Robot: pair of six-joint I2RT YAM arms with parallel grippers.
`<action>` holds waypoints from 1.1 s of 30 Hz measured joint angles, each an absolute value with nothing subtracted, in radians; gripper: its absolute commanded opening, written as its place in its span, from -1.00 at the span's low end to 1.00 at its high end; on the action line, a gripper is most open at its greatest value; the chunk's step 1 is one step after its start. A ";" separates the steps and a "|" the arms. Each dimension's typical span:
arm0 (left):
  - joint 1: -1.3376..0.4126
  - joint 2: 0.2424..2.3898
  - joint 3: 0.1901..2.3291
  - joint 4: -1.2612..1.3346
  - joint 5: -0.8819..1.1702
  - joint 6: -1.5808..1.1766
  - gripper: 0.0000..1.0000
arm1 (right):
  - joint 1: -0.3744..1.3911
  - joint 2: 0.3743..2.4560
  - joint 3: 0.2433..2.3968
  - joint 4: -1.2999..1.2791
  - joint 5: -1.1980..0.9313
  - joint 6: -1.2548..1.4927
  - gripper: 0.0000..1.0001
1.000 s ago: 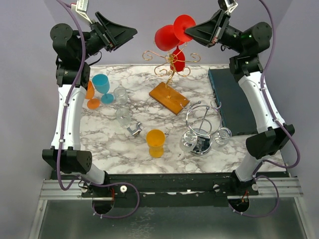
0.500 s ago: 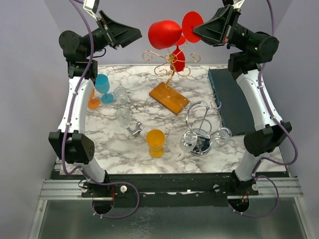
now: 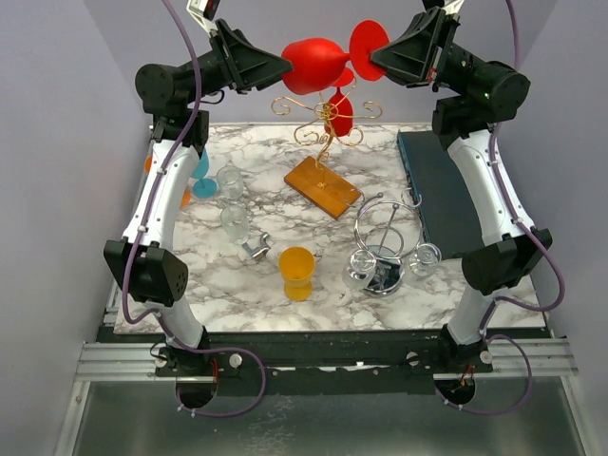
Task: Take the wine glass off the wine glass rack
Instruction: Place the wine glass at the center of the board.
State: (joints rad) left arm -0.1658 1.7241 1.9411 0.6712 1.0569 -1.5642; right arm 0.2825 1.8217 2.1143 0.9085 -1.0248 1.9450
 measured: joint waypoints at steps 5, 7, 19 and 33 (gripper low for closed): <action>-0.170 1.740 1.941 0.774 1.056 -1.662 -0.01 | 0.282 1.825 2.117 0.951 -1.025 1.977 -0.99; -0.171 1.742 1.941 0.822 1.055 -1.708 -0.07 | 0.282 1.831 2.121 0.975 -1.024 1.994 -0.99; -0.186 1.747 1.941 0.937 1.039 -1.839 -0.97 | 0.285 1.832 2.111 1.035 -1.006 2.034 -0.85; -0.110 1.552 1.837 0.646 0.981 -1.647 -1.00 | 0.267 1.638 1.917 0.316 -0.878 1.401 0.99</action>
